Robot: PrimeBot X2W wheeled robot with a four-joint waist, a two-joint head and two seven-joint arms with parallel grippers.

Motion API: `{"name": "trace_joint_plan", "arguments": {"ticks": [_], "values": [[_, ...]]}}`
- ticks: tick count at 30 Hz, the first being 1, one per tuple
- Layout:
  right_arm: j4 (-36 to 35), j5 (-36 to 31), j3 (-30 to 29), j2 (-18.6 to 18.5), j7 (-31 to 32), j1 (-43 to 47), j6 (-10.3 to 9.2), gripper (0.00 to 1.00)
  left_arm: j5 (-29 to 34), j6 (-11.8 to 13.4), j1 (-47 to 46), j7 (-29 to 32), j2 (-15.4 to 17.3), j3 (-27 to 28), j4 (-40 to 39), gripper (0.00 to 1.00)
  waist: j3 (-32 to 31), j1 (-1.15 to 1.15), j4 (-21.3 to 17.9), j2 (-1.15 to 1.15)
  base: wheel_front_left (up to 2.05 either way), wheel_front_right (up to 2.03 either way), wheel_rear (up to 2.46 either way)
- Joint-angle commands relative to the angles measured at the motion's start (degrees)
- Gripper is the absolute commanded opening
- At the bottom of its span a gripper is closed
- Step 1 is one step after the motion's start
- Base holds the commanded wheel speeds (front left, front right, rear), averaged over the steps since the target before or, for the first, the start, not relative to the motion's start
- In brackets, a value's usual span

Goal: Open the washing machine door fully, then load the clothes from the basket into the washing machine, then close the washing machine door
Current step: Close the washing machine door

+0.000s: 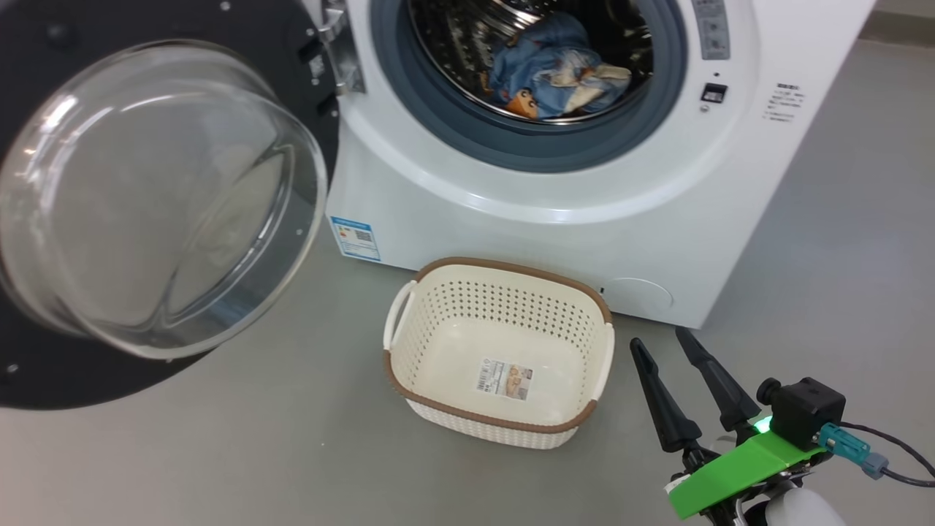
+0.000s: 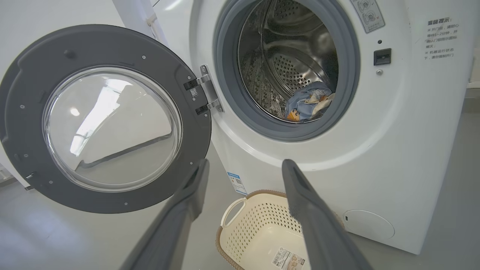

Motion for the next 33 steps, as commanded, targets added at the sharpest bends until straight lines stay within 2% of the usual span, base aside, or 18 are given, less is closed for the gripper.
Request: {"name": "trace_joint_plan", "arguments": {"ticks": [1, 4, 17, 33], "values": [[-1.4, -0.3, 1.1, -0.4, -0.3, -2.1, 0.52, 1.0, -0.6, 0.1, -2.1, 0.6, 4.7, 1.6, 0.8, 0.0, 0.8, 0.0, -1.4, 0.0, 0.0, 0.0, 0.0], [-1.5, -0.4, 1.4, -1.2, -0.3, -2.5, 0.52, 1.0, -2.1, 0.4, -4.1, 1.5, 6.3, 2.8, 7.6, 0.0, 1.9, 0.0, -2.5, 0.0, 0.0, 0.0, 0.0], [-1.8, -1.0, 1.1, -2.8, -0.3, -3.6, 0.52, 1.0, -4.9, 0.9, -4.5, 4.6, 10.0, 5.1, 23.4, 0.0, 4.8, 0.0, -5.8, 0.0, 0.0, 0.0, 0.0], [-1.8, -1.3, 0.9, -3.0, -0.3, -4.1, 0.52, 1.0, -6.9, 1.0, -7.6, 7.8, 8.6, 5.3, 30.1, 0.0, 5.6, 0.0, -6.0, 0.0, 0.0, 0.0, 0.0]]}}
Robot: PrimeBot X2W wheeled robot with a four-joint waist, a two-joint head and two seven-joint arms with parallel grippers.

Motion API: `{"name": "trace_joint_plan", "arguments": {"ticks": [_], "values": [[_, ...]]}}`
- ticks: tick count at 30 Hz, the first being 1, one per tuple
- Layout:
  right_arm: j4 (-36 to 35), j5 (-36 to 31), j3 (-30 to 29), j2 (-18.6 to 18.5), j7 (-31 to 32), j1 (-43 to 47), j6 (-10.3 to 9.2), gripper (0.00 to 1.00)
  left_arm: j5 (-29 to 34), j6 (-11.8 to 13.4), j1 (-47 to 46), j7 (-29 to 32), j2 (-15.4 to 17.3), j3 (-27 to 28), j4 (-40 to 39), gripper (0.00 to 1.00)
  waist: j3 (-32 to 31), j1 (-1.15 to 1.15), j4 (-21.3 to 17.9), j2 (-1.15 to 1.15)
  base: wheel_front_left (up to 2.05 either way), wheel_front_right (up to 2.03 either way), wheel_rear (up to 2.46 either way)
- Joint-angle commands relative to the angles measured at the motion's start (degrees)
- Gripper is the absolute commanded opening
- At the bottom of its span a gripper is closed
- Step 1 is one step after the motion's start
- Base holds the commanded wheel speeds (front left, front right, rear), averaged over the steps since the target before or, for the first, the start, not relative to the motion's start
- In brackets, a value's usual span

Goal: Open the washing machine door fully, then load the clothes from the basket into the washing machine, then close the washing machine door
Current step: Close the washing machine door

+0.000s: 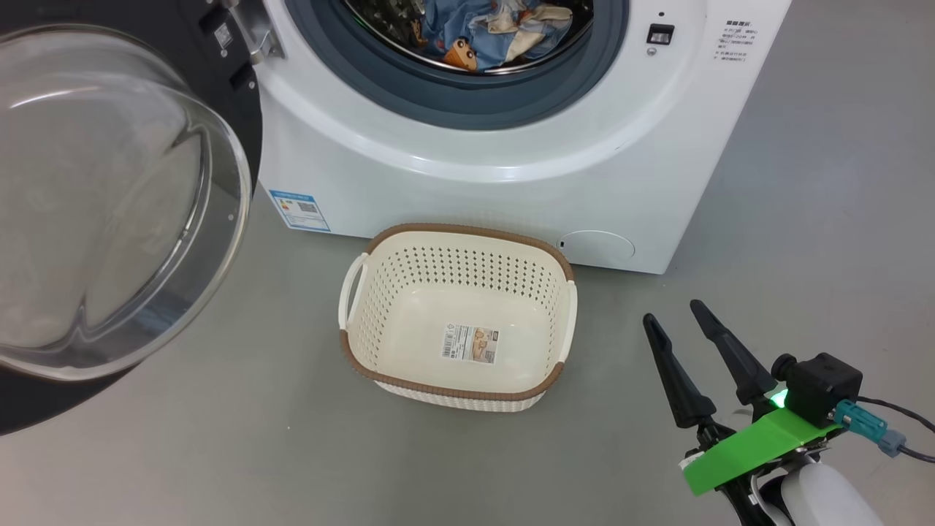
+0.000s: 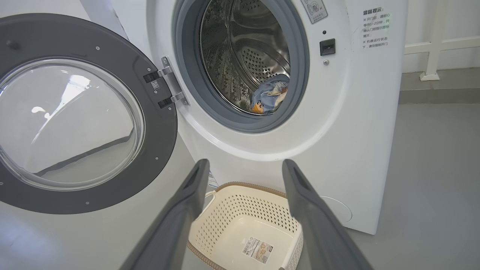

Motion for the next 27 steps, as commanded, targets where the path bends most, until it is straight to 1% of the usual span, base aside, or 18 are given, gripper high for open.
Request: {"name": "trace_joint_plan", "arguments": {"ticks": [1, 4, 8, 10, 19, 27], "values": [[-1.6, -0.7, 1.0, -0.2, -0.3, -1.4, 0.52, 1.0, -0.2, 0.1, -0.6, 0.6, 3.4, 0.2, -0.6, 0.0, 0.3, 0.0, -0.2, 0.0, 0.0, 0.0, 0.0], [-1.7, -0.7, 1.1, -0.3, -0.3, -1.5, 0.52, 1.0, -0.1, 0.8, -0.7, 1.2, 3.7, 0.0, 0.2, 0.0, 0.6, 0.0, -0.5, 0.0, 0.0, 0.0, 0.0], [-1.7, -0.7, 0.7, -0.4, -0.3, -1.3, 0.52, 1.0, -0.1, 0.8, -0.6, 1.7, 3.8, -0.3, 0.6, 0.0, 0.7, 0.0, -0.6, 0.0, 0.0, 0.0, 0.0], [-1.6, -0.7, 0.4, -0.4, -0.3, -1.1, 0.52, 1.0, 0.0, 0.7, -0.5, 3.0, 3.7, -0.6, 0.9, 0.0, 0.5, 0.0, -0.5, 0.0, 0.0, 0.0, 0.0], [-1.1, -0.8, -0.3, 0.8, -0.3, -0.2, 0.52, 1.0, 0.0, -0.9, 0.9, 14.5, 2.9, -3.7, -0.9, 0.0, -1.8, 0.0, 0.7, 0.0, 0.0, 0.0, 0.0], [-0.7, -0.4, -0.1, 1.5, -0.3, 0.7, 0.52, 1.0, -2.5, -1.2, 4.5, 27.4, 1.0, -5.7, -6.9, 0.0, -4.0, 0.0, 2.0, 0.0, 0.0, 0.0, 0.0]]}}
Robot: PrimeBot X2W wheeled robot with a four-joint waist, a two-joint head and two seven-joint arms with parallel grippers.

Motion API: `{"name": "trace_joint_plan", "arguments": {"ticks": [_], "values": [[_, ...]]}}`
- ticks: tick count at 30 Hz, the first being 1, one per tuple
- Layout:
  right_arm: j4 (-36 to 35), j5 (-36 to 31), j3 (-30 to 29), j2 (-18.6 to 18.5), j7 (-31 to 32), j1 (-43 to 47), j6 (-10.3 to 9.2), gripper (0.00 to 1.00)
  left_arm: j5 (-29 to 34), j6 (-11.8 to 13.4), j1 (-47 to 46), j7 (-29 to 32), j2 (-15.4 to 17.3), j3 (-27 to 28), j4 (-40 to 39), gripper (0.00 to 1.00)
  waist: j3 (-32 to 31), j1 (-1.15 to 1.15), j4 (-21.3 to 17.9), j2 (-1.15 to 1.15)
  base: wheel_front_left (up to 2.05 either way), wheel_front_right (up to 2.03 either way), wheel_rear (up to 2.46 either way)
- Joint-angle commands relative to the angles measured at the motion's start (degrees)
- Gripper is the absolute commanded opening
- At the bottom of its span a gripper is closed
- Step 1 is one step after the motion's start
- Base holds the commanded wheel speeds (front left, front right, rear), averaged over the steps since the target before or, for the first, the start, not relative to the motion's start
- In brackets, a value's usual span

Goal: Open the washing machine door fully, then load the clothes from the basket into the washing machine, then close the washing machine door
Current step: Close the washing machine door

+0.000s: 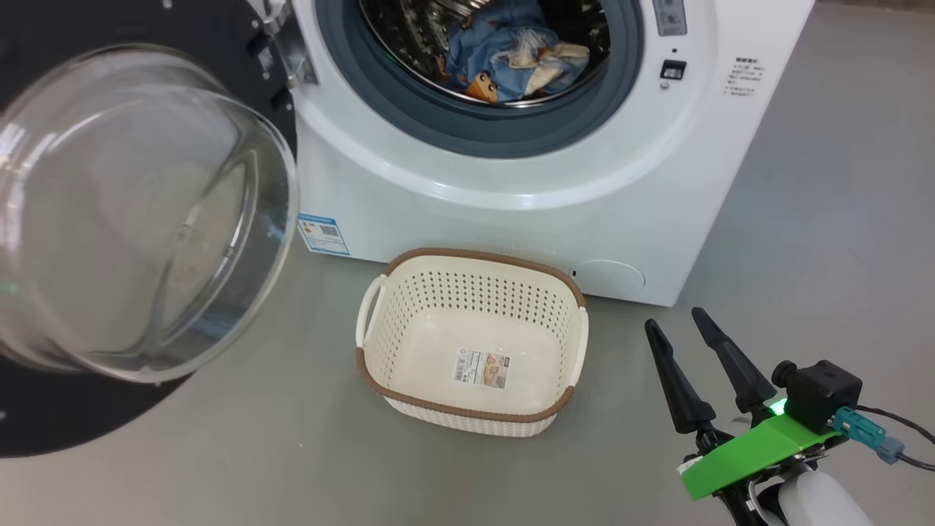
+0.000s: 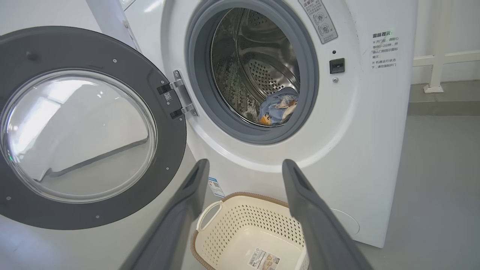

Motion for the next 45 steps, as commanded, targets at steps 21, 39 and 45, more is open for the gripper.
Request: {"name": "trace_joint_plan", "arguments": {"ticks": [21, 39, 45], "values": [[-0.9, 0.5, 1.0, 2.4, -0.3, 1.6, 0.52, 1.0, -12.6, 5.7, 19.0, 27.4, -8.2, -1.6, -37.0, 0.0, -3.9, 0.0, 1.0, 0.0, 0.0, 0.0, 0.0], [-1.1, 0.8, 1.2, 2.7, -0.3, 0.9, 0.52, 1.0, -15.4, 14.3, 27.0, 31.7, -18.3, -5.6, -62.5, 0.0, -3.7, 0.0, -6.7, 0.0, 0.0, 0.0, 0.0], [-1.4, 0.7, 1.0, 3.3, -0.3, 0.5, 0.52, 1.0, -13.9, 14.6, 26.0, 28.5, -20.7, -6.4, -64.9, 0.0, -2.7, 0.0, -10.5, 0.0, 0.0, 0.0, 0.0]]}}
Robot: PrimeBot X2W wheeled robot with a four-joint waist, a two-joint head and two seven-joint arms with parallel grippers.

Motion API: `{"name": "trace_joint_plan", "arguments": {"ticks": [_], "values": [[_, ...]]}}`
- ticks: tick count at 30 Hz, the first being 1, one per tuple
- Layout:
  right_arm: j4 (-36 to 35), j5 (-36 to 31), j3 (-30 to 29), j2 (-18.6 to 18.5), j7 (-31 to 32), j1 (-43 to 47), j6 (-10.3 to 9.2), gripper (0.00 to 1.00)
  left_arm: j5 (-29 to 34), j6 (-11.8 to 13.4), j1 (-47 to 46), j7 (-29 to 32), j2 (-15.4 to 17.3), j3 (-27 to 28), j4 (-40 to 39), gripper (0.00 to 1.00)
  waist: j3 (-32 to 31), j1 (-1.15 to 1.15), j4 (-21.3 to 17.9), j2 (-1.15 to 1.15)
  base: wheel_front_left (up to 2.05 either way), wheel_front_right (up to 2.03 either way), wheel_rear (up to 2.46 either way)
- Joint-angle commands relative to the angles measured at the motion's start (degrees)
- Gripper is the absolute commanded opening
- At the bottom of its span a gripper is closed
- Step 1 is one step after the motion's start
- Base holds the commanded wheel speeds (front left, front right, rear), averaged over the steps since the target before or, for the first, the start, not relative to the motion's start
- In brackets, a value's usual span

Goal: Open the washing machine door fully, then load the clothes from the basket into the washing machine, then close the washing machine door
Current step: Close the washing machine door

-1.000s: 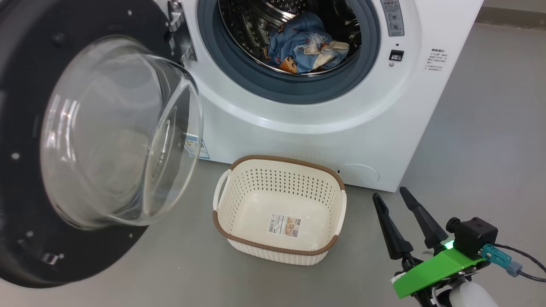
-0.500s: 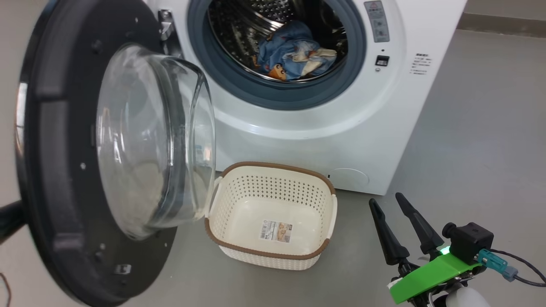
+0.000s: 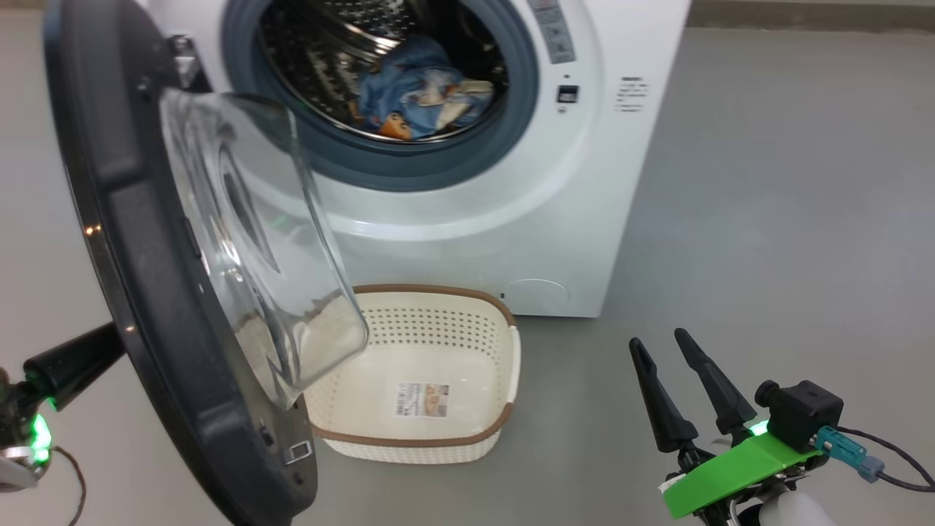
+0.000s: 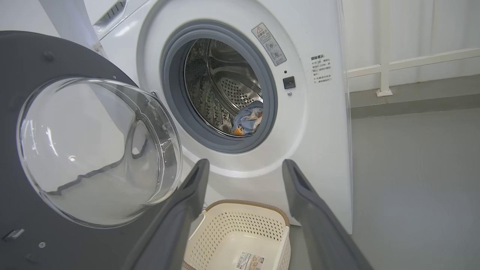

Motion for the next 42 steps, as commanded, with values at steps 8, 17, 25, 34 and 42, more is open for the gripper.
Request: {"name": "trace_joint_plan", "arguments": {"ticks": [8, 17, 25, 34, 42], "values": [[-1.8, 0.0, 1.0, 0.6, -0.3, -2.2, 0.52, 1.0, -0.5, 0.9, -4.8, -1.4, -1.3, 0.6, -1.7, 0.0, 2.0, 0.0, -7.0, 0.0, 0.0, 0.0, 0.0], [-2.0, -0.1, 1.1, 0.9, -0.3, -2.7, 0.52, 1.0, -0.7, 1.6, -7.1, -3.3, -3.3, 0.6, -3.1, 0.0, 3.3, 0.0, -11.9, 0.0, 0.0, 0.0, 0.0], [-2.2, -0.1, 1.1, 1.0, -0.3, -2.9, 0.52, 1.0, 0.1, 0.1, -9.6, -6.2, -3.7, 1.3, -1.7, 0.0, 4.1, 0.0, -14.7, 0.0, 0.0, 0.0, 0.0], [-2.2, -0.2, 0.8, 1.2, -0.3, -3.0, 0.52, 1.0, 1.0, -1.3, -11.4, -7.7, -4.4, 0.6, -0.1, 0.0, 4.3, 0.0, -15.3, 0.0, 0.0, 0.0, 0.0], [-2.3, -0.5, 0.2, 1.6, -0.3, -2.8, 0.52, 1.0, 1.0, -2.0, -11.9, -7.7, -4.5, 0.3, 0.3, 0.0, 4.3, 0.0, -13.3, 0.0, 0.0, 0.0, 0.0]]}}
